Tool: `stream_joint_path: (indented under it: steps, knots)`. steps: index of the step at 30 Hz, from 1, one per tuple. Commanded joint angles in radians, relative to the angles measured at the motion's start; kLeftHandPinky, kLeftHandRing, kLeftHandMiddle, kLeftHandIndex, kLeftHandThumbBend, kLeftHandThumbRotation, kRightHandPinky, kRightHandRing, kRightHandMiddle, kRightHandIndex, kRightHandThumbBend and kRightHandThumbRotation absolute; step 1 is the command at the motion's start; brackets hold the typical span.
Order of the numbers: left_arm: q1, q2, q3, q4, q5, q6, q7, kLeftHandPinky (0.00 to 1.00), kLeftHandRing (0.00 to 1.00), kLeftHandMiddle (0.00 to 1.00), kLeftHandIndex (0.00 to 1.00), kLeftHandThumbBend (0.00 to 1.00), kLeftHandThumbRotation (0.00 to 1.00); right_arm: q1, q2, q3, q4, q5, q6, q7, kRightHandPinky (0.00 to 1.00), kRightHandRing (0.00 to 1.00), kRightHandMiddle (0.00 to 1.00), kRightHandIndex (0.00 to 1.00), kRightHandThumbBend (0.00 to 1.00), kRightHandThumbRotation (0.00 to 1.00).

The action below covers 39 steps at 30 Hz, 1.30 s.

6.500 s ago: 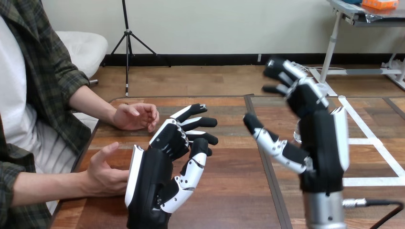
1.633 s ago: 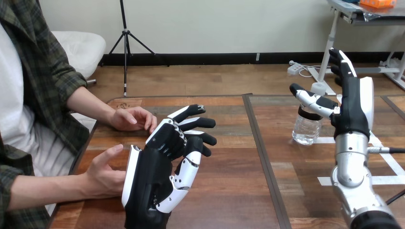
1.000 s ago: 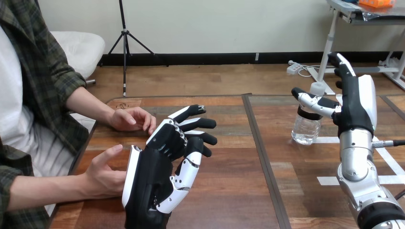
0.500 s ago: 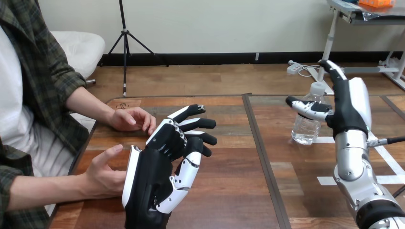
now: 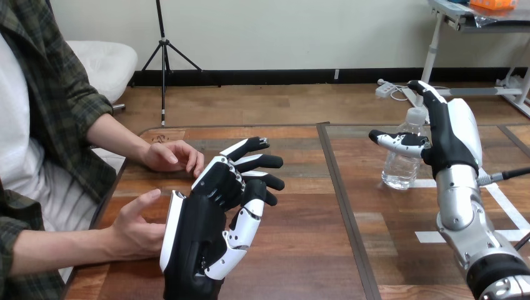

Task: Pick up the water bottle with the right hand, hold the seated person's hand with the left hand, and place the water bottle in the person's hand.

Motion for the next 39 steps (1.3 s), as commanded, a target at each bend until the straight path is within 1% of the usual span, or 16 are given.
stream_joint_path:
  steps: [1, 5, 8, 11, 17, 20, 27, 32, 36, 39]
  knots:
    - [-0.022, -0.024, -0.006, -0.045, -0.009, -0.001, -0.005, 0.45, 0.57, 0.67, 0.74, 0.23, 0.42, -0.105, -0.037, 0.027, -0.009, -0.021, 0.014, 0.006, 0.98, 0.98, 0.92, 0.87, 0.73, 0.08]
    - [-0.023, -0.025, -0.005, -0.044, -0.006, 0.0, -0.004, 0.45, 0.57, 0.67, 0.74, 0.24, 0.42, -0.11, -0.04, 0.034, 0.002, -0.026, 0.019, 0.012, 0.99, 0.98, 0.92, 0.87, 0.73, 0.08]
    - [-0.023, -0.024, -0.007, -0.045, -0.011, 0.002, -0.007, 0.45, 0.57, 0.67, 0.74, 0.24, 0.42, -0.118, -0.045, 0.048, 0.016, -0.038, 0.03, 0.016, 1.0, 0.98, 0.92, 0.87, 0.73, 0.08]
    - [-0.023, -0.024, -0.005, -0.047, -0.007, 0.006, -0.005, 0.45, 0.57, 0.67, 0.74, 0.24, 0.42, -0.119, -0.047, 0.062, 0.003, -0.05, 0.044, 0.024, 1.0, 0.99, 0.92, 0.87, 0.73, 0.08]
    - [-0.024, -0.024, -0.005, -0.047, -0.01, 0.008, -0.007, 0.45, 0.57, 0.67, 0.74, 0.24, 0.42, -0.132, -0.054, 0.085, 0.014, -0.07, 0.071, 0.037, 1.0, 0.99, 0.92, 0.86, 0.73, 0.07]
    - [-0.028, -0.022, -0.004, -0.042, -0.013, 0.003, -0.011, 0.45, 0.57, 0.67, 0.74, 0.24, 0.42, -0.135, -0.058, 0.102, 0.007, -0.086, 0.088, 0.04, 1.0, 0.99, 0.92, 0.86, 0.73, 0.06]
    - [-0.029, -0.018, -0.006, -0.048, -0.035, 0.013, -0.026, 0.46, 0.59, 0.68, 0.75, 0.23, 0.42, -0.152, -0.068, 0.134, 0.028, -0.115, 0.117, 0.057, 1.0, 0.99, 0.91, 0.85, 0.73, 0.06]
    - [-0.029, -0.019, -0.006, -0.052, -0.044, 0.02, -0.033, 0.47, 0.59, 0.68, 0.75, 0.24, 0.42, -0.158, -0.072, 0.146, 0.033, -0.124, 0.129, 0.065, 1.0, 0.98, 0.91, 0.85, 0.73, 0.06]
    - [-0.03, -0.02, -0.006, -0.052, -0.052, 0.02, -0.038, 0.47, 0.59, 0.68, 0.75, 0.25, 0.42, -0.171, -0.078, 0.17, 0.047, -0.147, 0.152, 0.08, 1.0, 0.98, 0.9, 0.84, 0.72, 0.07]
    - [-0.03, -0.021, -0.006, -0.054, -0.054, 0.022, -0.041, 0.47, 0.59, 0.68, 0.75, 0.25, 0.42, -0.177, -0.081, 0.182, 0.056, -0.155, 0.164, 0.088, 1.0, 0.98, 0.9, 0.84, 0.72, 0.08]
